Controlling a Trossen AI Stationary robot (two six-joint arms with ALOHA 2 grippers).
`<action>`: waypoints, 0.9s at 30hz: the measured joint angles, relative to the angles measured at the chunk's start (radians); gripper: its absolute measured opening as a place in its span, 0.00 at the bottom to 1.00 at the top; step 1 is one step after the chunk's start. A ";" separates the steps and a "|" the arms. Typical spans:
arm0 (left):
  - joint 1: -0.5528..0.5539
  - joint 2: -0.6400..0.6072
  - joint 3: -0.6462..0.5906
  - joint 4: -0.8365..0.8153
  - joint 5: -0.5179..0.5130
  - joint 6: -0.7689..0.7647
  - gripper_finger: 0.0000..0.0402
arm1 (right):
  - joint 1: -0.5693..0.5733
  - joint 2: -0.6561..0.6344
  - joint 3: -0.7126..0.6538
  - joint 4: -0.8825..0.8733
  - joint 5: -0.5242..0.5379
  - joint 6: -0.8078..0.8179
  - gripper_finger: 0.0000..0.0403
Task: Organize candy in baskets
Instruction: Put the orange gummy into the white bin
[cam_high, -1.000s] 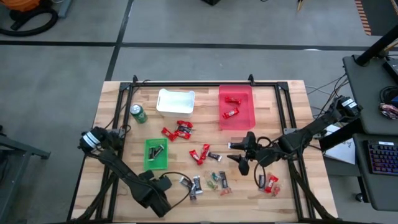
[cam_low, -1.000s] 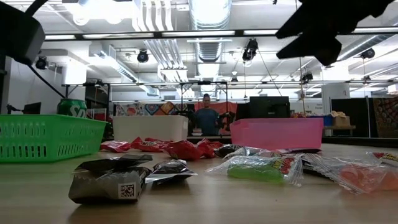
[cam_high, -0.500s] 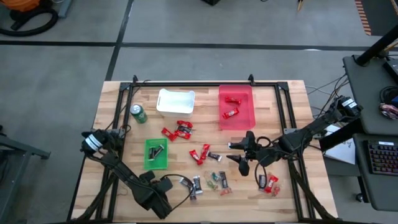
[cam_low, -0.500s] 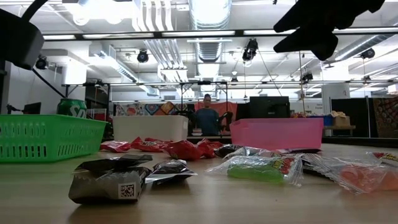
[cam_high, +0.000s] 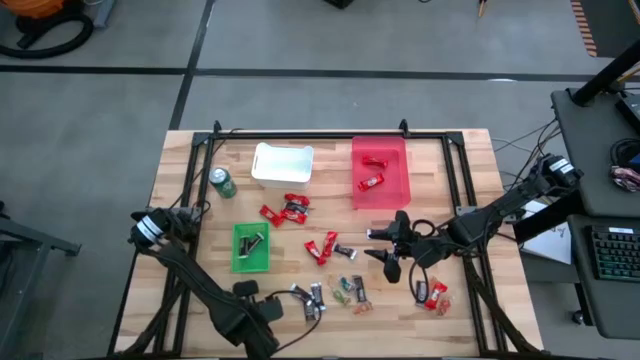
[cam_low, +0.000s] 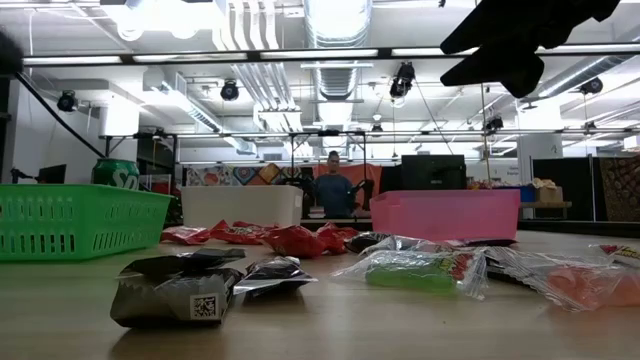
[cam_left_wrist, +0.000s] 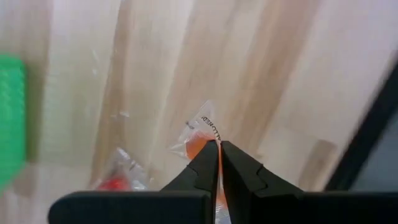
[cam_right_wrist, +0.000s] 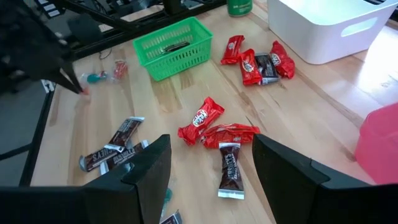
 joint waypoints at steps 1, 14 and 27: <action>0.000 0.000 0.029 -0.018 -0.014 0.033 0.00 | 0.000 0.003 0.000 0.000 0.000 0.002 0.53; 0.105 -0.075 0.237 -0.250 -0.419 0.408 0.00 | 0.000 0.043 -0.001 -0.013 0.002 -0.001 0.53; 0.401 -0.355 -0.025 -0.124 -0.643 0.833 0.00 | -0.096 0.040 -0.001 -0.014 0.011 -0.094 0.53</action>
